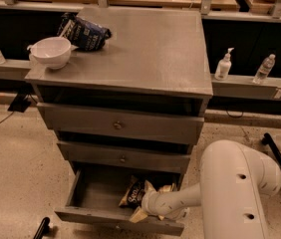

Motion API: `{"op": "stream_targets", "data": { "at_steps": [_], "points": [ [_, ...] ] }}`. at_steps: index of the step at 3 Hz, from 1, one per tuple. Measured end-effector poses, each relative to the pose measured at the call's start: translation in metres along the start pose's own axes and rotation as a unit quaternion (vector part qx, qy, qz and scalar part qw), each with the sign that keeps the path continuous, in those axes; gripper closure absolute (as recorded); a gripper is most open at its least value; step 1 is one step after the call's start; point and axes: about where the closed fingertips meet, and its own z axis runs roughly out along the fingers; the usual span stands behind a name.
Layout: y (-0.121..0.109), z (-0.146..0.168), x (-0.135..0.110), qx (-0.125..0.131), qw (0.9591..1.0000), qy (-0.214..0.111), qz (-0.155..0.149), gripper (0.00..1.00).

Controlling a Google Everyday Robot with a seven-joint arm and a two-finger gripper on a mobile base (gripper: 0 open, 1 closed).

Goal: Pick brown chip bag from bottom drawer and place on counter

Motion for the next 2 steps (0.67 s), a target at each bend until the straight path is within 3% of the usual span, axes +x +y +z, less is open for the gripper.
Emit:
{"op": "stream_targets", "data": {
  "at_steps": [2],
  "points": [
    [-0.02, -0.001, -0.006, 0.011, 0.9986, -0.048, 0.017, 0.0]
  ]
}}
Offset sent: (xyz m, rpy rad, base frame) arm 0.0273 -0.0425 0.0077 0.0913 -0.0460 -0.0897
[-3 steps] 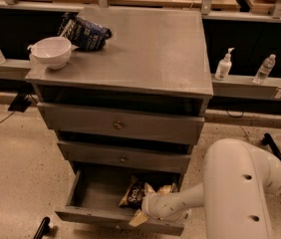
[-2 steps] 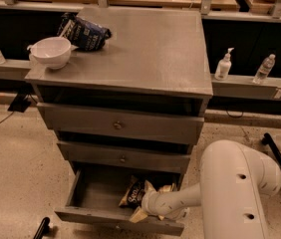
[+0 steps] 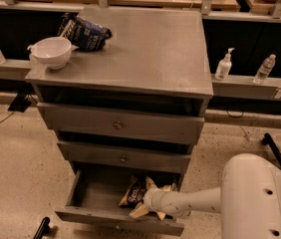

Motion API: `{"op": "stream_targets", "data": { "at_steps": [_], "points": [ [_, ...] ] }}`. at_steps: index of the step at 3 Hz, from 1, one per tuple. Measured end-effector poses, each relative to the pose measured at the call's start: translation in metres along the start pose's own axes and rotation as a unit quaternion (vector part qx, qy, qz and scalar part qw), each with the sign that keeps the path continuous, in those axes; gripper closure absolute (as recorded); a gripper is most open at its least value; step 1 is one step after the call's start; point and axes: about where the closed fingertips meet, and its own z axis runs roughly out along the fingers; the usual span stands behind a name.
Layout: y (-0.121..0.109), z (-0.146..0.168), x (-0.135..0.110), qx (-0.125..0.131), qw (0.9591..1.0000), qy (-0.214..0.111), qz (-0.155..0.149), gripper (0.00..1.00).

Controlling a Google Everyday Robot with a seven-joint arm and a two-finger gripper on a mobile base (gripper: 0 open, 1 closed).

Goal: Pick brown chip bag from bottom drawer and place on counter

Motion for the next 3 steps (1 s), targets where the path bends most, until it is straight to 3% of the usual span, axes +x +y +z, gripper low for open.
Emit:
{"op": "stream_targets", "data": {
  "at_steps": [1, 2, 3],
  "points": [
    [-0.022, -0.006, 0.017, 0.007, 0.9999, 0.009, 0.008, 0.0],
    [-0.037, -0.004, 0.036, -0.011, 0.9992, 0.034, 0.017, 0.0],
    [-0.039, 0.004, 0.06, -0.04, 0.997, 0.061, 0.026, 0.15]
  ]
}}
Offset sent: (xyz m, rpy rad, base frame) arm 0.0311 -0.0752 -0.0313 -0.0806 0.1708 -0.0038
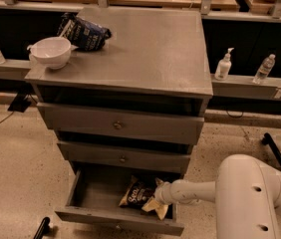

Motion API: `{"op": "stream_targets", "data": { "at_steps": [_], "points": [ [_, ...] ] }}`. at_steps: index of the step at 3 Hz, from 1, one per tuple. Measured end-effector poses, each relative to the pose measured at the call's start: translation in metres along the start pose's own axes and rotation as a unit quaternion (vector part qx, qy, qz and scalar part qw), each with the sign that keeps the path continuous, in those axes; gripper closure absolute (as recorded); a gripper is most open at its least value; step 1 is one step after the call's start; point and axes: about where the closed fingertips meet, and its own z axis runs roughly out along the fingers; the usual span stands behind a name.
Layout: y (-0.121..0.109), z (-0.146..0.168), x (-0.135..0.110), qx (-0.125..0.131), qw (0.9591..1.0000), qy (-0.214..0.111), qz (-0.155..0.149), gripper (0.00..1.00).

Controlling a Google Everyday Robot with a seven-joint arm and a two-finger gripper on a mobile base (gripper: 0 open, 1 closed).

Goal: Pick brown chip bag from bottom drawer and place on counter

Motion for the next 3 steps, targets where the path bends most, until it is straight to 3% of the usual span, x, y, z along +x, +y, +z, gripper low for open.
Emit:
{"op": "stream_targets", "data": {
  "at_steps": [1, 2, 3],
  "points": [
    [0.006, 0.011, 0.018, -0.027, 0.9996, 0.007, 0.008, 0.45],
    [0.012, 0.016, 0.045, -0.048, 0.9965, -0.065, 0.019, 0.76],
    [0.012, -0.004, 0.039, -0.048, 0.9838, -0.165, 0.051, 0.98]
  ]
}}
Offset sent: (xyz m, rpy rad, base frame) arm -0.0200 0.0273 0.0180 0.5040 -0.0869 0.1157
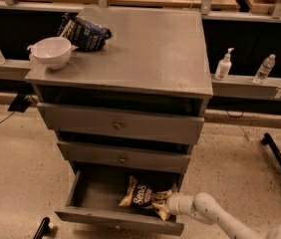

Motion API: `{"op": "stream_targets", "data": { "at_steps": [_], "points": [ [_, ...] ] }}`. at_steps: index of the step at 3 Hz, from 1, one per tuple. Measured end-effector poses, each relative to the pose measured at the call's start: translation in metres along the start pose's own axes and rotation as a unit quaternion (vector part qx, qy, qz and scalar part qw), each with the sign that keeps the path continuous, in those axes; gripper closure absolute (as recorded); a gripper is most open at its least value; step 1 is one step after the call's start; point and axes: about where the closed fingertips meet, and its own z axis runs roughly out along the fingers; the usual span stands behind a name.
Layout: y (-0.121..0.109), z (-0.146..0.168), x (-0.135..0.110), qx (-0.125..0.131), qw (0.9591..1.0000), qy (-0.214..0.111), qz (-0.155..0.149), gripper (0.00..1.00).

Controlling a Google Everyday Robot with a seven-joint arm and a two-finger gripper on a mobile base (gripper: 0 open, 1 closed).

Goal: Pick brown chip bag from bottom drawer and place on counter

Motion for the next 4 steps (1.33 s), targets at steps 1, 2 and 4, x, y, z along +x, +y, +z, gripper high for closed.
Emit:
{"op": "stream_targets", "data": {
  "at_steps": [1, 2, 4],
  "points": [
    [0.011, -0.031, -0.064, -0.008, 0.9935, -0.108, -0.035, 1.0],
    [0.044, -0.06, -0.128, -0.029, 0.9779, -0.187, -0.088, 1.0],
    [0.09, -0.116, -0.159, -0.056, 0.9717, -0.194, -0.123, 1.0]
  ]
}}
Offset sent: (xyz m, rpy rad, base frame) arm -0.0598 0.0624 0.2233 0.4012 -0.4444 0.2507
